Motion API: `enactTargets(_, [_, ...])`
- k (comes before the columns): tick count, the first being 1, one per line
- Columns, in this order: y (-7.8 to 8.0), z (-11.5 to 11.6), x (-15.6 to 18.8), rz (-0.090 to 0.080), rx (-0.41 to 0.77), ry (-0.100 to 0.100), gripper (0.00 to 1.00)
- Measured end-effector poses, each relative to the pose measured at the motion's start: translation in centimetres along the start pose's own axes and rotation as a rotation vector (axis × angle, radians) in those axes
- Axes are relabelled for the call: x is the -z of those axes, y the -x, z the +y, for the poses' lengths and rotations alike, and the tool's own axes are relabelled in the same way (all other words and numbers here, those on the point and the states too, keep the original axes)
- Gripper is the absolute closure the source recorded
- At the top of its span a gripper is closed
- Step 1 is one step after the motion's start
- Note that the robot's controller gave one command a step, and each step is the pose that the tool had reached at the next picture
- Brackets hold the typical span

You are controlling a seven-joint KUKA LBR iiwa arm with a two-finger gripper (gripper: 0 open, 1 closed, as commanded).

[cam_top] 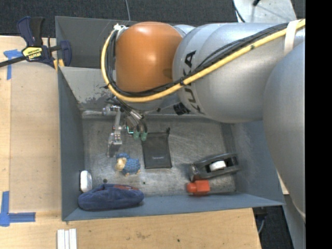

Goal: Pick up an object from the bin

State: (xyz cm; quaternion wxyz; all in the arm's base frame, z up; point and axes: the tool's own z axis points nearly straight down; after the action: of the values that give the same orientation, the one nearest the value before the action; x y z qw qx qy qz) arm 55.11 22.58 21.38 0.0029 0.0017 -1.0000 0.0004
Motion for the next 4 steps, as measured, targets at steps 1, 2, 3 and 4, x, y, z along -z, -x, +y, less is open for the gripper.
enactTargets(1, [2.4,-7.6,-12.1,-0.021,0.302,0.012,0.0])
enactTargets(2, [6.9,-15.1,-11.1,-0.014,0.631,-0.006,0.0])
enactTargets(3, [5.1,-16.5,-11.2,-0.006,0.485,-0.001,0.0])
enactTargets(4, [5.3,-16.3,-13.9,-0.015,0.834,-0.002,0.0])
